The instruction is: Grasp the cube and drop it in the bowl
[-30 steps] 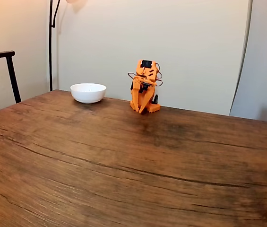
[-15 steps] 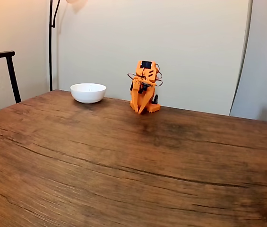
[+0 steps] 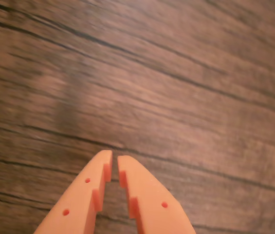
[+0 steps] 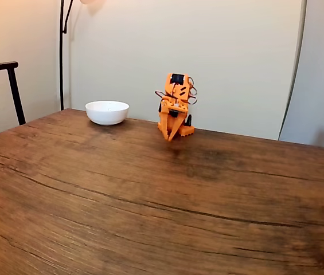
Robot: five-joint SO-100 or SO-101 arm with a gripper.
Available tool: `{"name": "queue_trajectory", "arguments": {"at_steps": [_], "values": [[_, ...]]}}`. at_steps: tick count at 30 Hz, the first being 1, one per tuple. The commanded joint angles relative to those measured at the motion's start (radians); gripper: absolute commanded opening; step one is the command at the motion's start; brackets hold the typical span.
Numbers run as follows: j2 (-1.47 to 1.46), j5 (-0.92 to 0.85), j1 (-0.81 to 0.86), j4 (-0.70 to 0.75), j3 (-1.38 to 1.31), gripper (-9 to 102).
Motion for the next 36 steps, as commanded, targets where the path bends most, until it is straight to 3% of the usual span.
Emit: {"name": "queue_trajectory", "arguments": {"at_steps": [1,7,36], "values": [[-0.006,0.0,0.048,0.075,-0.006,-1],[0.003,-0.002,0.143,0.23,-0.006,-1],[-0.002,0.009,0.181,0.232,-0.006,-1]]}}
